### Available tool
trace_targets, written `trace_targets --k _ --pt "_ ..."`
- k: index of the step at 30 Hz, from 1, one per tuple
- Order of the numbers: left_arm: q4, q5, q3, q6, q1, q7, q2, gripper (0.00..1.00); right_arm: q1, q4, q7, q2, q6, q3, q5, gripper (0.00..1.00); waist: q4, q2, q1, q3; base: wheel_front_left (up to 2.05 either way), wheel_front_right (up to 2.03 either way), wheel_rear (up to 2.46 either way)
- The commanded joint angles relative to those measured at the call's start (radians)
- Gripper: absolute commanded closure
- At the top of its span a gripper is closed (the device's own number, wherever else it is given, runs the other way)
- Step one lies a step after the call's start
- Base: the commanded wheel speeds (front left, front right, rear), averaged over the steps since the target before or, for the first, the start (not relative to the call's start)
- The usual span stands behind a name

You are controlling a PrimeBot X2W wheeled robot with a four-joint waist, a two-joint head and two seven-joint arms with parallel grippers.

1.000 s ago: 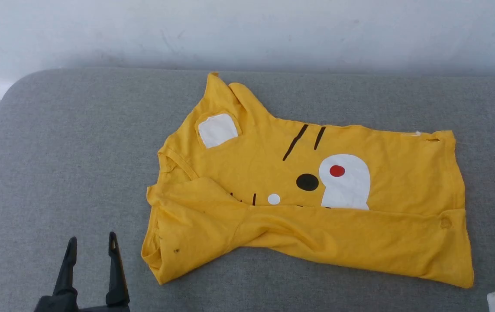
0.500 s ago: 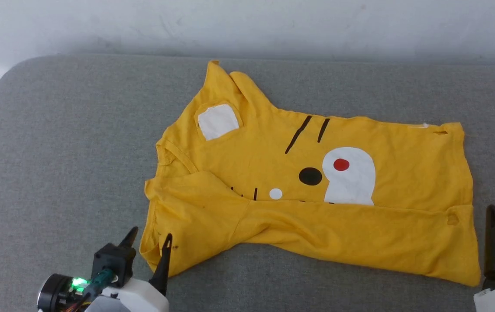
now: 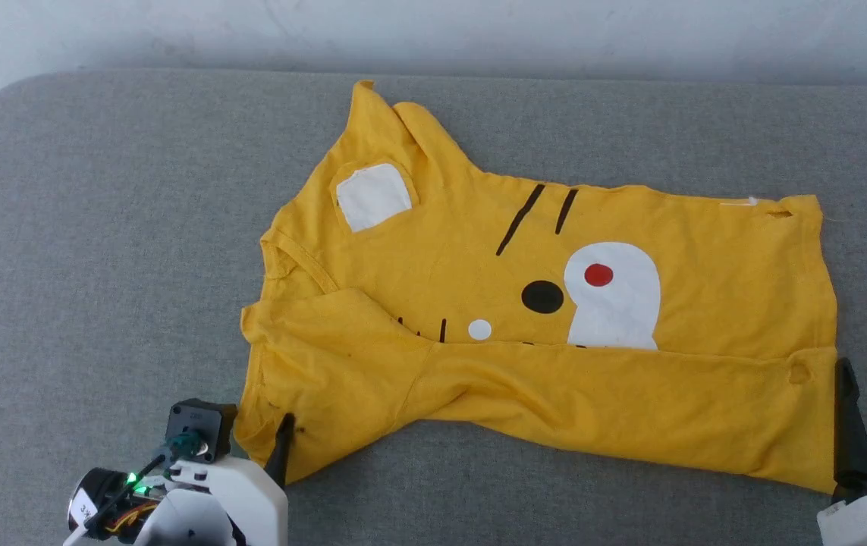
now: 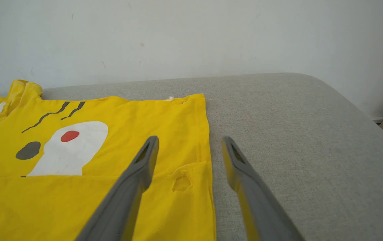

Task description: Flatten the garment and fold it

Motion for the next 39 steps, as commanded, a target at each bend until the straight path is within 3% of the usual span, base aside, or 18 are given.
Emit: trace_targets --k 1,12,13,20,28,34,39 --pt "0.01 -0.009 0.002 -0.008 -0.018 0.004 -0.006 0.0 -0.01 -0.001 0.004 0.003 -0.001 0.004 -0.001 0.0 0.001 0.0 -0.0001 0.004 0.0 0.0 0.0" --pt "0.068 -0.081 0.001 -0.006 -0.022 0.089 -0.033 0.0 -0.024 -0.019 0.027 0.003 -0.001 0.007 0.002 0.0 0.001 0.0 -0.0001 0.036 0.0 0.0 0.0" --pt "0.069 -0.092 0.002 -0.012 -0.023 0.088 -0.039 1.0 -0.027 -0.02 0.028 0.003 -0.001 0.008 0.003 0.0 0.001 0.0 -0.0001 0.04 0.0 0.0 0.0" --pt "0.087 -0.163 0.018 -0.056 -0.028 0.043 -0.072 1.0 -0.039 -0.023 0.037 0.003 -0.001 0.009 0.005 0.0 -0.003 0.0 -0.0001 0.048 0.0 0.0 0.0" --pt "0.034 -0.233 0.111 -0.02 0.025 -0.041 -0.093 1.0 -0.044 -0.051 0.081 0.003 -0.001 0.012 -0.02 0.0 -0.012 0.0 -0.0001 0.023 0.0 0.0 0.0" --pt "-0.068 -0.251 0.155 0.006 0.088 -0.058 -0.078 1.0 -0.005 -0.079 0.268 0.003 -0.001 0.026 0.008 0.0 -0.009 0.0 -0.0001 0.023 0.0 0.0 0.0" --pt "-0.116 -0.246 0.141 0.009 0.078 -0.052 -0.082 1.0 0.031 -0.104 0.461 0.003 -0.001 -0.047 0.009 0.0 -0.002 0.0 -0.0001 0.039 0.0 0.0 0.0"
